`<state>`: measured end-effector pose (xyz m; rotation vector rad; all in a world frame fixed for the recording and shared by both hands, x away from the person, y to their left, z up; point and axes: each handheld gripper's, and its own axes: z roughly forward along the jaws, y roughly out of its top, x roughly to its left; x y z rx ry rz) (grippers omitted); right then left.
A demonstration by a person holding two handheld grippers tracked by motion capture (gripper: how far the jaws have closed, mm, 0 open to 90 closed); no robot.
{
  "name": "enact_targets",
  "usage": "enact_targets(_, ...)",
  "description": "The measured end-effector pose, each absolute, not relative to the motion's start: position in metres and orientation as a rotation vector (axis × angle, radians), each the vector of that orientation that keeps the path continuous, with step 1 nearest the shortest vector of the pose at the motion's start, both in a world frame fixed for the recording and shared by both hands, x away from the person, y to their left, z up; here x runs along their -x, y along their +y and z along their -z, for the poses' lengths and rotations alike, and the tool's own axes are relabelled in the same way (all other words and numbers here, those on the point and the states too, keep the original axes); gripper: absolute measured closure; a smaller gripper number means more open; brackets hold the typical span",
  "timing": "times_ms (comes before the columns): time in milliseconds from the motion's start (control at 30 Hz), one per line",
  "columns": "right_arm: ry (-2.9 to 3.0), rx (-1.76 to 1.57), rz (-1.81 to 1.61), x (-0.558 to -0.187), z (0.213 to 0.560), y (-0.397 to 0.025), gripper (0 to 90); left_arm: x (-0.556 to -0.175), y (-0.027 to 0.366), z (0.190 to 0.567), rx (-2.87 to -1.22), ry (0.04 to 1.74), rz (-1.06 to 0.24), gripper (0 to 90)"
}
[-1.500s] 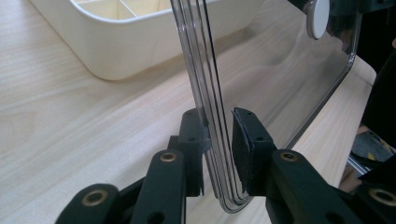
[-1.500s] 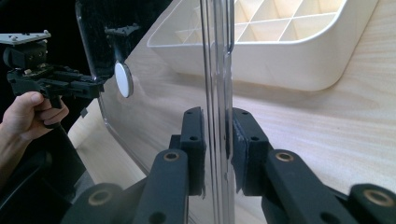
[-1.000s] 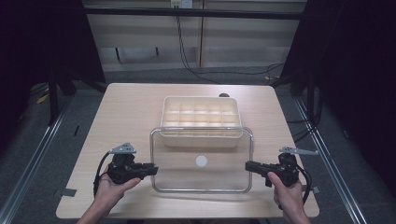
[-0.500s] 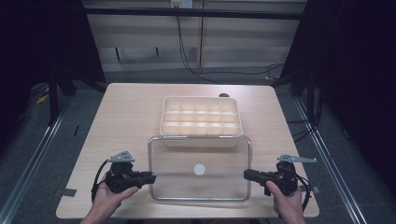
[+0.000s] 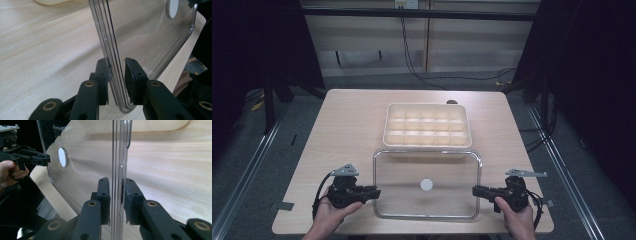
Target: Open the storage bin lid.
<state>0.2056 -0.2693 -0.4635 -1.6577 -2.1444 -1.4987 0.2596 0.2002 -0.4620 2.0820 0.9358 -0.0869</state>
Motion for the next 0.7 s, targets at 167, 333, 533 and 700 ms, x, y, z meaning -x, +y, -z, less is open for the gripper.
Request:
enact_targets(167, -2.153, 1.683, 1.464, -0.212, 0.469, -0.27, 75.6, -0.263, 0.198, 0.465, -2.086, 0.937, 0.092, 71.2)
enact_targets(333, -2.151, 1.694, 1.443, -0.215, 0.473, -0.27, 75.1, -0.264, 0.197, 0.467, -2.083, 0.94, 0.094, 70.3)
enact_targets(533, -2.174, 1.693, 1.411, -0.219, 0.477, -0.267, 72.7, -0.264, 0.196, 0.47, -2.093, 0.945, 0.093, 67.7)
enact_targets(700, -2.198, 1.693, 1.39, -0.219, 0.477, -0.265, 71.4, -0.262, 0.196, 0.47, -2.098, 0.939, 0.085, 66.9)
